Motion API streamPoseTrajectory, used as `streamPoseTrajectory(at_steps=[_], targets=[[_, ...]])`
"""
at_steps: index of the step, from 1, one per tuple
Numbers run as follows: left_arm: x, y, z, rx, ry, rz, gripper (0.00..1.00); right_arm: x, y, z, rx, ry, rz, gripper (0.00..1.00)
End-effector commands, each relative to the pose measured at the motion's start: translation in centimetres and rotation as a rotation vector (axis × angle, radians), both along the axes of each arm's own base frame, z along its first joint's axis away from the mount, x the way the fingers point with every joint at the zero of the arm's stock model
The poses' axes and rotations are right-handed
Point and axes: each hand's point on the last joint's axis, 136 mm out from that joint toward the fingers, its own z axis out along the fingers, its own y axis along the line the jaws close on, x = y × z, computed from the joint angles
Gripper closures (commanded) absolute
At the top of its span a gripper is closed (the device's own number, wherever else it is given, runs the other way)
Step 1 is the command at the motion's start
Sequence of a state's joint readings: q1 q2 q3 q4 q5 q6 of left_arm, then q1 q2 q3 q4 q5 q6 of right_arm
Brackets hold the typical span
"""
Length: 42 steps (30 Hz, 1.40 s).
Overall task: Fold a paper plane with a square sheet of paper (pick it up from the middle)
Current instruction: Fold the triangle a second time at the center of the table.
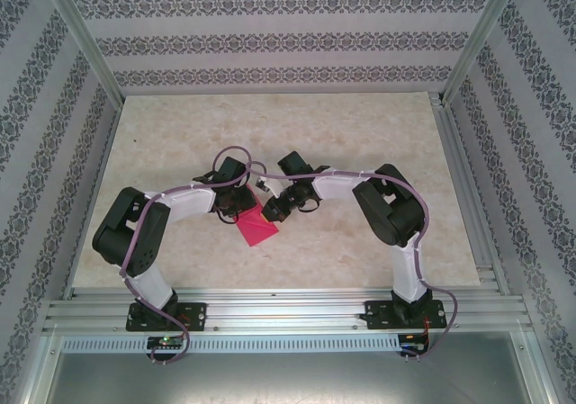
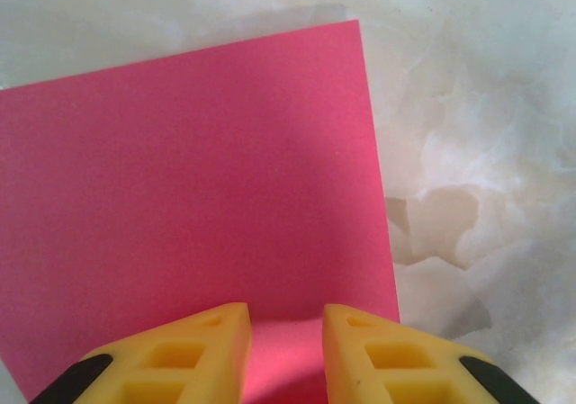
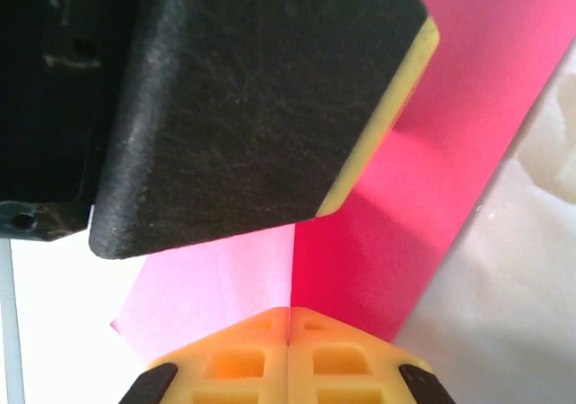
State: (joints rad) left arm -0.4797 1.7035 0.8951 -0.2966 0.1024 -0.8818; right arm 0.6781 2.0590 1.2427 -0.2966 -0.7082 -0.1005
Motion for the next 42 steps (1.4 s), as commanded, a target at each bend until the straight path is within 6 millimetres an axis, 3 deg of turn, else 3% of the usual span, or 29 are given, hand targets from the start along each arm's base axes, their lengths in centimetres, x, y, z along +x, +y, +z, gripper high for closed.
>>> streamPoseTrajectory(at_steps=[1, 13, 20, 24, 30, 34, 39, 42], targets=[[0.2, 0.6, 0.6, 0.029, -0.017, -0.003, 0.69, 0.2, -0.2, -1.2, -0.012, 0.005, 0.003, 1.0], [0.7, 1.3, 3.9, 0.026, -0.096, 0.032, 0.65, 0.2, -0.4, -2.3, -0.038, 0.031, -0.003, 1.0], [0.9, 1.2, 1.3, 0.064, -0.03, 0.019, 0.68, -0.2, 0.4, -0.6, 0.0, 0.041, 0.024, 1.0], [2.1, 1.2, 0.6, 0.061, -0.019, 0.034, 0.68, -0.2, 0.6, -0.4, 0.022, 0.048, 0.003, 1.0], [4.0, 0.1, 0.7, 0.0, -0.037, 0.032, 0.68, -0.6, 1.8, 0.7, 0.102, 0.069, -0.059, 1.0], [5.0, -0.6, 1.2, -0.059, -0.055, 0.027, 0.66, -0.6, 2.6, 2.8, 0.196, 0.073, -0.109, 1.0], [5.8, -2.6, 2.0, -0.139, -0.085, -0.056, 0.64, -0.5, 2.7, 2.6, 0.185, 0.079, -0.123, 1.0], [5.4, -2.6, 0.7, -0.111, -0.022, -0.068, 0.66, 0.2, 2.4, 2.3, 0.191, 0.076, -0.133, 1.0]])
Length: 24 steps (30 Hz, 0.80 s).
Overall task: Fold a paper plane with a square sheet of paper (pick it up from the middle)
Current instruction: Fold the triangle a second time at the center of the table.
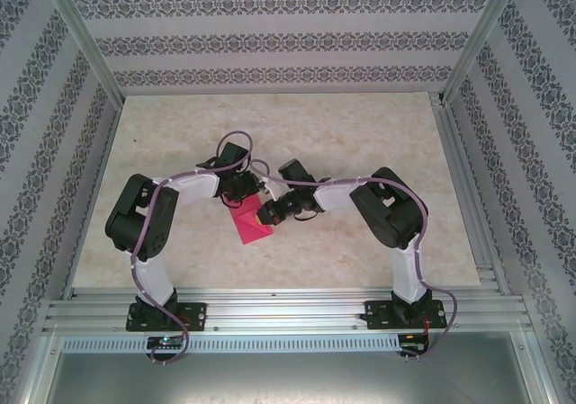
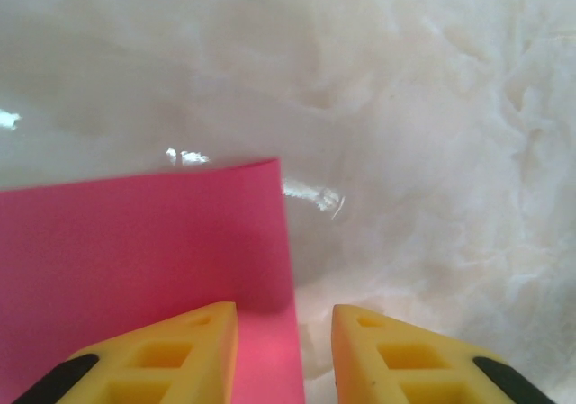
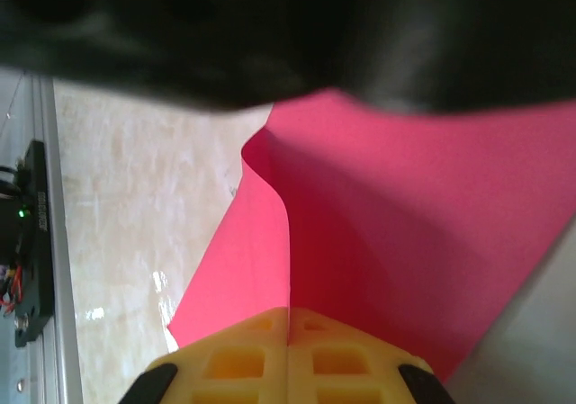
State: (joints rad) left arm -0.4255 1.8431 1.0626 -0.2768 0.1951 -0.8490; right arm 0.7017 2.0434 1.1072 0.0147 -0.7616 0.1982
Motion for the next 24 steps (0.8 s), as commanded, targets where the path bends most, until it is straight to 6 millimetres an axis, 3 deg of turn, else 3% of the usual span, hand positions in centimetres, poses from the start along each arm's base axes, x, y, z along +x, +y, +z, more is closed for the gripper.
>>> streamPoseTrajectory(at_steps=[1, 12, 24], targets=[[0.5, -0.9, -0.3, -0.03, 0.002, -0.043, 0.67, 1.2, 0.6, 2.0, 0.067, -0.036, -0.008, 1.0], [-1.7, 1.2, -3.1, 0.071, 0.065, -0.041, 0.7, 2.3, -0.4, 1.6, 0.011, -0.067, 0.037, 1.0], [-1.7, 1.1, -2.9, 0.061, 0.056, -0.038, 0.7, 2.2, -0.9, -0.3, -0.043, -0.036, 0.047, 0.99]])
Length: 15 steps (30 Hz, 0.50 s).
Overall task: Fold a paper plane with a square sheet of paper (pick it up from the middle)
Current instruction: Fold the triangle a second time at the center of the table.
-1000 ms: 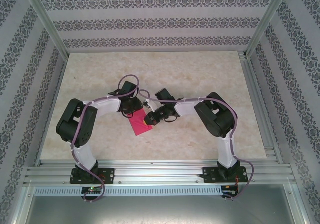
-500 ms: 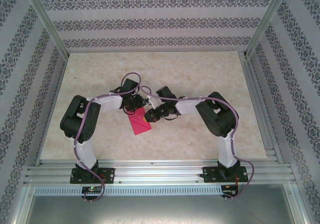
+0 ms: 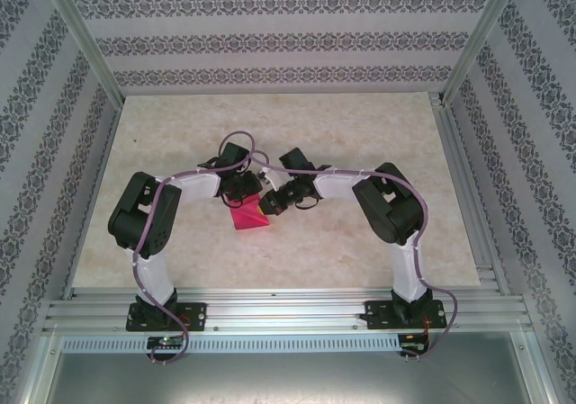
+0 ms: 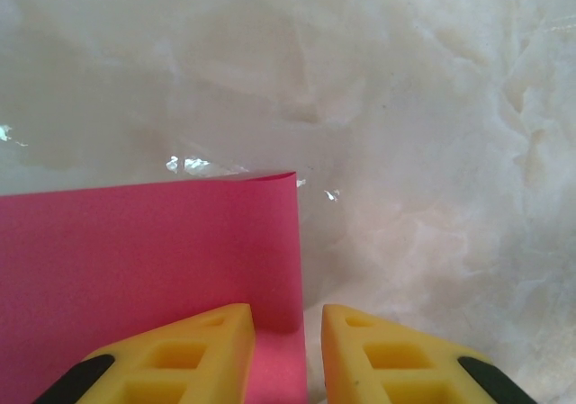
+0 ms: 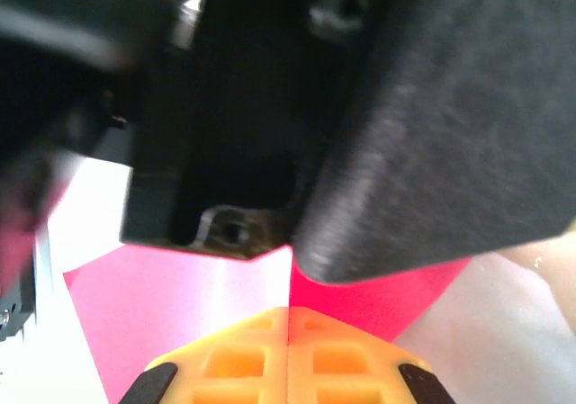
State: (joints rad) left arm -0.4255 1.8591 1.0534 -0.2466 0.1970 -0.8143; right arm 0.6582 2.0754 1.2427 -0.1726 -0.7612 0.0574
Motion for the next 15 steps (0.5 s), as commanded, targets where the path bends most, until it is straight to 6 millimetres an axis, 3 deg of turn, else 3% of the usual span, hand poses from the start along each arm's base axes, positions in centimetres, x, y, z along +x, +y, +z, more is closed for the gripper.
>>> streamPoseTrajectory(at_steps=[1, 15], targets=[[-1.8, 1.1, -2.2, 0.049, 0.069, -0.008, 0.7, -0.1, -0.3, -1.0, -0.003, 0.008, 0.0, 0.99], [-0.9, 0.4, 0.9, 0.006, 0.012, -0.005, 0.68, -1.4, -0.4, -1.7, 0.012, 0.075, -0.03, 0.99]])
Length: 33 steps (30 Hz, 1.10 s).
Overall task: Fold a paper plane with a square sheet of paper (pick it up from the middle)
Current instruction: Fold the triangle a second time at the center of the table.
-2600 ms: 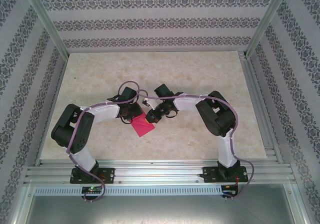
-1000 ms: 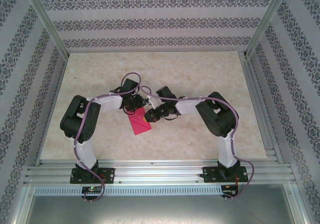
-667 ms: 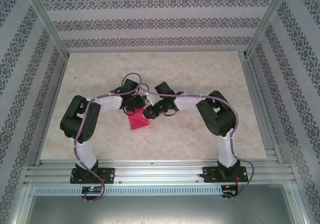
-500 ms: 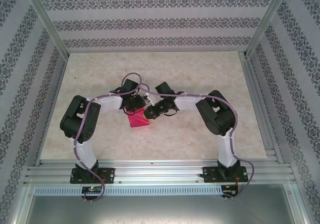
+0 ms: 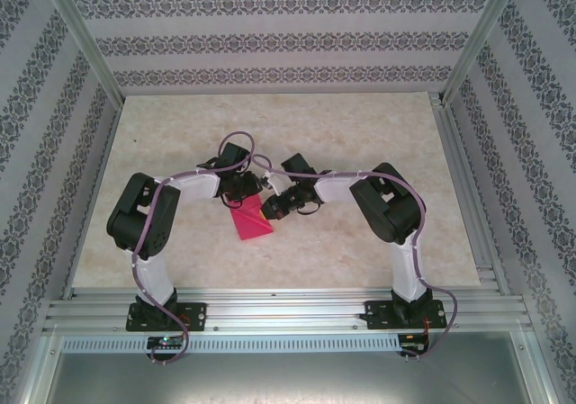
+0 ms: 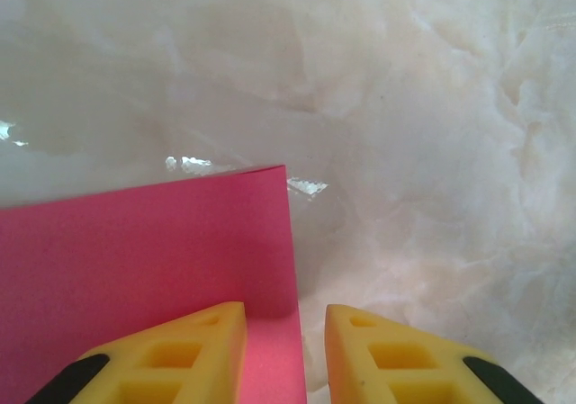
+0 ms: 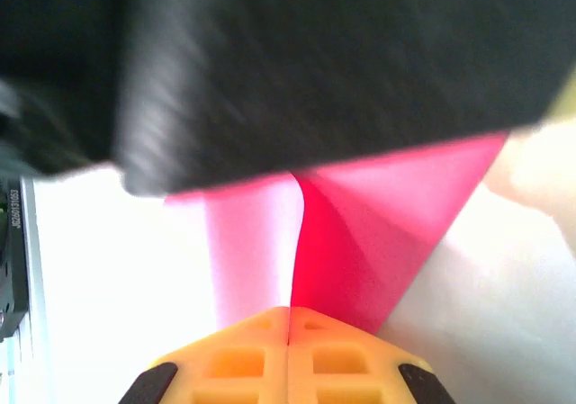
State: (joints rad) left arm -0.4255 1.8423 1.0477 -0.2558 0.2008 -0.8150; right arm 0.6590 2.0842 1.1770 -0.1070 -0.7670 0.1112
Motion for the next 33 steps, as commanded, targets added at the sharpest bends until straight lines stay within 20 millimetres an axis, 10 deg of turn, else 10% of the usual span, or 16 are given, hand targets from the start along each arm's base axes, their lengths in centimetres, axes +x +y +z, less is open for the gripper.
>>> streamPoseTrajectory(at_steps=[1, 19, 33], targets=[[-0.6, 0.4, 0.8, 0.01, 0.007, -0.005, 0.68, -0.6, 0.2, 0.2, 0.024, 0.02, -0.001, 0.98], [-0.2, 0.2, 5.1, -0.038, -0.076, 0.004, 0.66, -1.2, -0.2, -1.5, -0.041, 0.033, 0.005, 0.98], [-5.5, 0.9, 6.3, -0.233, -0.025, 0.145, 0.68, -1.3, 0.2, -1.4, -0.056, 0.011, 0.021, 0.98]])
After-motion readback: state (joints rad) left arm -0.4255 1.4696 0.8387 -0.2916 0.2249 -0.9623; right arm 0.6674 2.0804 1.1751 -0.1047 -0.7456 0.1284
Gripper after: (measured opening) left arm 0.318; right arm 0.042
